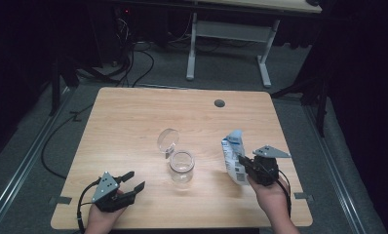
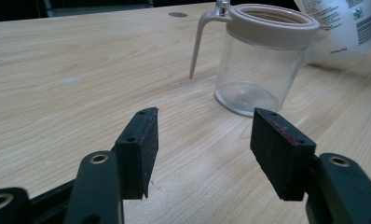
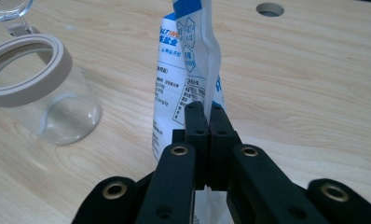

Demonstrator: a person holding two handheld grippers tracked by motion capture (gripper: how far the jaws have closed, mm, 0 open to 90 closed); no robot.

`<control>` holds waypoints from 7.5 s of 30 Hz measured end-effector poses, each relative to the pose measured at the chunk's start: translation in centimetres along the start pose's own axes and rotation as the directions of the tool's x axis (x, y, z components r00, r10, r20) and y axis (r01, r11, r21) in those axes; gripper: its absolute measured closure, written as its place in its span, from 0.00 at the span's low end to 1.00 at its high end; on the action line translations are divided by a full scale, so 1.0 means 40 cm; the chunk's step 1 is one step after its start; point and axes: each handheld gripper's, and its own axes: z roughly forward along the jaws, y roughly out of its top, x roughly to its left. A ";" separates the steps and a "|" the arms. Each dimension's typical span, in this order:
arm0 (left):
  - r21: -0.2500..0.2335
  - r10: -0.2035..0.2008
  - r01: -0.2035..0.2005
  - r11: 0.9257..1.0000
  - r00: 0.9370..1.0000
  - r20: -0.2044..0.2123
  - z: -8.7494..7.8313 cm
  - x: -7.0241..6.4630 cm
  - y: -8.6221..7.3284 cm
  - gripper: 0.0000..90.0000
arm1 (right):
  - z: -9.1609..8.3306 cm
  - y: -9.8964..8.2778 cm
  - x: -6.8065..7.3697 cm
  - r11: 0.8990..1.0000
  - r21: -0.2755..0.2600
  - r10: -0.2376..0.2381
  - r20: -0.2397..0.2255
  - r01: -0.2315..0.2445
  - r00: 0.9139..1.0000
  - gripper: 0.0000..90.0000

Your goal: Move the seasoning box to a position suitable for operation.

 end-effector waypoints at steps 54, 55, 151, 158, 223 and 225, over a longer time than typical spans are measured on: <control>-0.035 0.017 -0.015 0.999 0.999 0.048 0.030 -0.013 0.017 0.47 | -0.011 0.133 0.049 0.859 0.497 -0.097 -0.082 0.125 0.992 1.00; -0.035 0.017 -0.015 0.999 0.999 0.048 0.029 -0.013 0.018 0.47 | -0.011 0.136 0.050 0.854 0.505 -0.093 -0.086 0.124 0.992 1.00; -0.007 0.145 -0.150 0.989 0.942 0.303 0.186 -0.297 0.069 0.43 | -0.005 0.238 0.221 0.724 0.654 -0.145 -0.168 0.221 0.975 1.00; -0.006 0.154 -0.161 0.987 0.935 0.320 0.197 -0.312 0.069 0.42 | -0.003 0.245 0.236 0.722 0.657 -0.141 -0.170 0.218 0.975 1.00; -0.039 0.178 -0.174 0.984 0.955 0.238 0.258 -0.407 0.102 0.68 | 0.009 0.288 0.309 0.752 0.594 -0.171 -0.244 0.286 0.955 1.00; -0.037 0.172 -0.168 0.985 0.957 0.235 0.258 -0.403 0.104 0.69 | 0.013 0.291 0.310 0.756 0.594 -0.165 -0.237 0.276 0.958 1.00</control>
